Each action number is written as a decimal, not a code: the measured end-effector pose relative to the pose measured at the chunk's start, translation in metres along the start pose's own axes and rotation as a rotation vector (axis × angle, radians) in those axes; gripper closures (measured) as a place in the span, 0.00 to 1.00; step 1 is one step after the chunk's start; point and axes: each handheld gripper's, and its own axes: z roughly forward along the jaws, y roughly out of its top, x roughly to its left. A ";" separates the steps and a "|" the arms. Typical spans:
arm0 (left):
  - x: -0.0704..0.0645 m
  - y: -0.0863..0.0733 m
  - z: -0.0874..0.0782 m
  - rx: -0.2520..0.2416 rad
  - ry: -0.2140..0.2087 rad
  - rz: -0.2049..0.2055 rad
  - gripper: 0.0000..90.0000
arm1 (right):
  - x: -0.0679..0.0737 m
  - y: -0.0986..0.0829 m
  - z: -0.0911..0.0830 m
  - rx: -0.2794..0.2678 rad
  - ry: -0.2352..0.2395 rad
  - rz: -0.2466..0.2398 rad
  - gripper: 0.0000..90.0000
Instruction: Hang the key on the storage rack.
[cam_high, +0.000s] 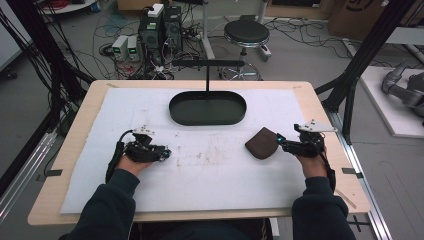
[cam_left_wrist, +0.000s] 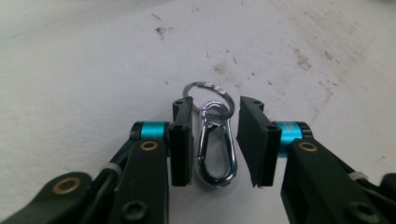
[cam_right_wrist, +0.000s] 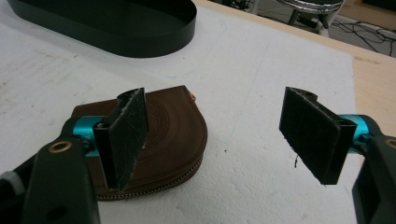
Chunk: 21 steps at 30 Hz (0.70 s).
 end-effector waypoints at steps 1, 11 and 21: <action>0.000 0.000 -0.001 0.006 0.003 -0.008 0.71 | 0.000 0.000 0.000 0.001 0.000 -0.001 0.27; -0.013 0.001 0.000 0.000 0.058 -0.030 0.66 | 0.000 0.000 0.000 0.000 -0.002 -0.002 0.27; -0.020 0.003 0.003 -0.005 0.140 -0.014 0.91 | -0.001 0.000 -0.002 -0.003 -0.004 0.002 0.27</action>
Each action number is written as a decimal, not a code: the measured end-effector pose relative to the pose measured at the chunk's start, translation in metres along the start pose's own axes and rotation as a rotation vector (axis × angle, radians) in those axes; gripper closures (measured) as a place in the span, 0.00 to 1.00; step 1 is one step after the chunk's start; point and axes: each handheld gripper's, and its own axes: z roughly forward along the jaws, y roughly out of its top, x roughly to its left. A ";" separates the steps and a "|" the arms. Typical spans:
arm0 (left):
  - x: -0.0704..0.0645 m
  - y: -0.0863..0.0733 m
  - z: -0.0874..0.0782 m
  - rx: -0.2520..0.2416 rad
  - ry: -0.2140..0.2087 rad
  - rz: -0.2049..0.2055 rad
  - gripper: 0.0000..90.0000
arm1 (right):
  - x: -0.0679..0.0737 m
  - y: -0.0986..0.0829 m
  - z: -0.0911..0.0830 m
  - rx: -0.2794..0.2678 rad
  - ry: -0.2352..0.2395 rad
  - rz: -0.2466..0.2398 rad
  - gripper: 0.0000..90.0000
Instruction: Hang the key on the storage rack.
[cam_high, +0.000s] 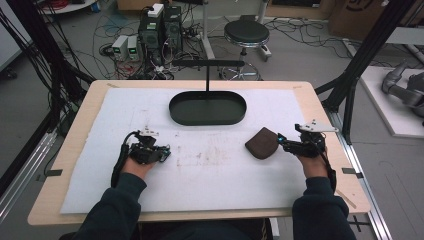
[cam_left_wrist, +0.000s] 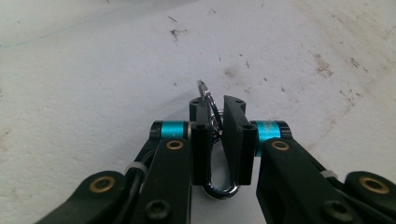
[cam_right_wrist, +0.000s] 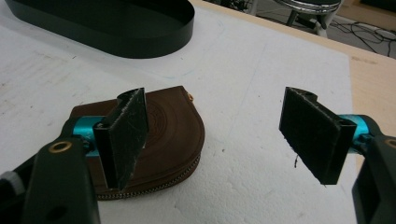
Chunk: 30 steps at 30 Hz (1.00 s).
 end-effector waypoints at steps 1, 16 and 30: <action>0.001 0.000 -0.001 0.001 -0.003 0.003 0.93 | 0.000 0.000 0.000 0.000 -0.002 0.004 0.27; 0.004 0.001 0.001 0.017 -0.012 0.064 0.98 | 0.001 0.000 -0.001 0.001 0.002 0.000 0.27; 0.010 0.013 -0.014 -0.137 -0.036 0.076 1.00 | 0.001 0.001 -0.001 -0.004 0.006 0.007 0.27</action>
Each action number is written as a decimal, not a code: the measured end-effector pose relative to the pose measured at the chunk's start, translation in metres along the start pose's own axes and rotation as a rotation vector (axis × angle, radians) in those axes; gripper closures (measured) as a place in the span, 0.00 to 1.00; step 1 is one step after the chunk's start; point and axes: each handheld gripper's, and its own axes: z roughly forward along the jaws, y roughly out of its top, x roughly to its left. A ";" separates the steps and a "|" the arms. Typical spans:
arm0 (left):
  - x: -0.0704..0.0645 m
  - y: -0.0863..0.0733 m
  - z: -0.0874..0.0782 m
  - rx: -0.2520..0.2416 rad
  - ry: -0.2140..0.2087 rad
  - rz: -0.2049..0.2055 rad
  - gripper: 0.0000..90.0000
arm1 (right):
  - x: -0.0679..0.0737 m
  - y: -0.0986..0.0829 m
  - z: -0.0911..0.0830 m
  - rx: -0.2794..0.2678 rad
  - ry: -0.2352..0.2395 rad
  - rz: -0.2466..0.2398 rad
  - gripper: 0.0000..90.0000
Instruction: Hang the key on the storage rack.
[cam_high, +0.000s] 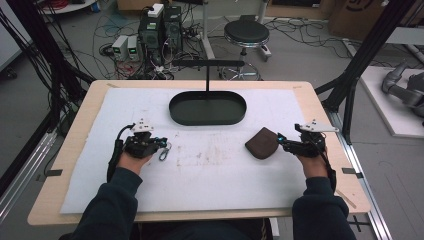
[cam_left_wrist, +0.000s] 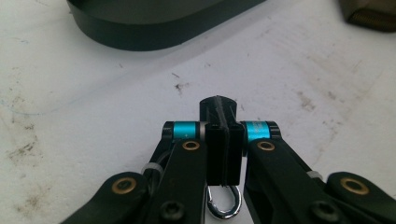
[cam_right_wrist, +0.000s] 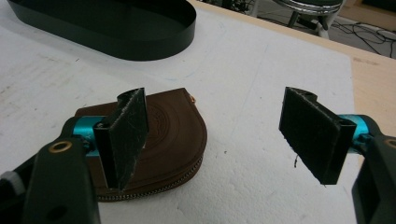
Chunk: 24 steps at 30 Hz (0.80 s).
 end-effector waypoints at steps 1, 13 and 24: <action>0.002 0.000 0.000 0.005 0.005 -0.017 1.00 | 0.000 0.000 0.000 0.000 0.000 -0.003 0.27; 0.016 -0.018 0.012 0.072 -0.027 -0.155 0.76 | -0.001 -0.001 0.001 0.006 0.003 -0.004 0.27; 0.013 -0.018 0.018 0.087 -0.049 -0.112 0.97 | 0.000 -0.001 0.001 0.010 0.003 -0.008 0.27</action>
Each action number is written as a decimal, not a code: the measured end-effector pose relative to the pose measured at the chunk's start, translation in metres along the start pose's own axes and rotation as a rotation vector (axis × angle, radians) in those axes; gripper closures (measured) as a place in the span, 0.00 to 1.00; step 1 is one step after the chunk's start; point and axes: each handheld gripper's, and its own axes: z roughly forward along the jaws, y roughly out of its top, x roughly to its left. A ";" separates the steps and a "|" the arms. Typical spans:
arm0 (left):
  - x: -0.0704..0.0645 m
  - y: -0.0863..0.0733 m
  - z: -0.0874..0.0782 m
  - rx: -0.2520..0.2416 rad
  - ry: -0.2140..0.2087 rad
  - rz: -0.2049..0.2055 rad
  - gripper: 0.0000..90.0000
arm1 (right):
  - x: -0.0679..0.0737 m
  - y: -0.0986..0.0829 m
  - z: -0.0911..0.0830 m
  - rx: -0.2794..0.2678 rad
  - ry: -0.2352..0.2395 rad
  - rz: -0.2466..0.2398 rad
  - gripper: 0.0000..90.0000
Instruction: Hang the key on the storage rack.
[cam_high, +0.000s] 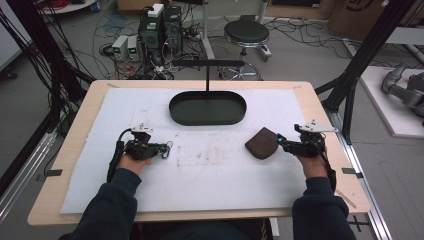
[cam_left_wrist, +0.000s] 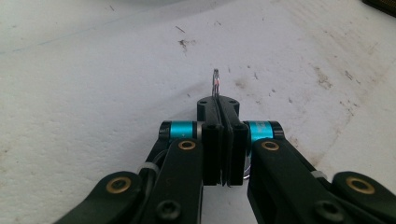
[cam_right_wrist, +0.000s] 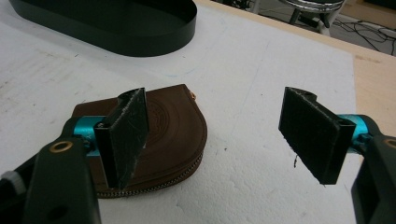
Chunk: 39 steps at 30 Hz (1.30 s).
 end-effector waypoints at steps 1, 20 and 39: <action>0.000 0.000 0.000 -0.003 0.001 -0.003 0.97 | 0.000 0.000 0.000 0.000 0.000 0.000 0.27; -0.007 0.004 0.007 -0.017 0.050 0.096 0.94 | 0.001 0.000 0.001 0.000 0.001 -0.004 0.27; -0.008 0.013 -0.003 -0.105 0.032 0.107 0.98 | 0.000 0.001 0.001 -0.002 0.001 0.000 0.28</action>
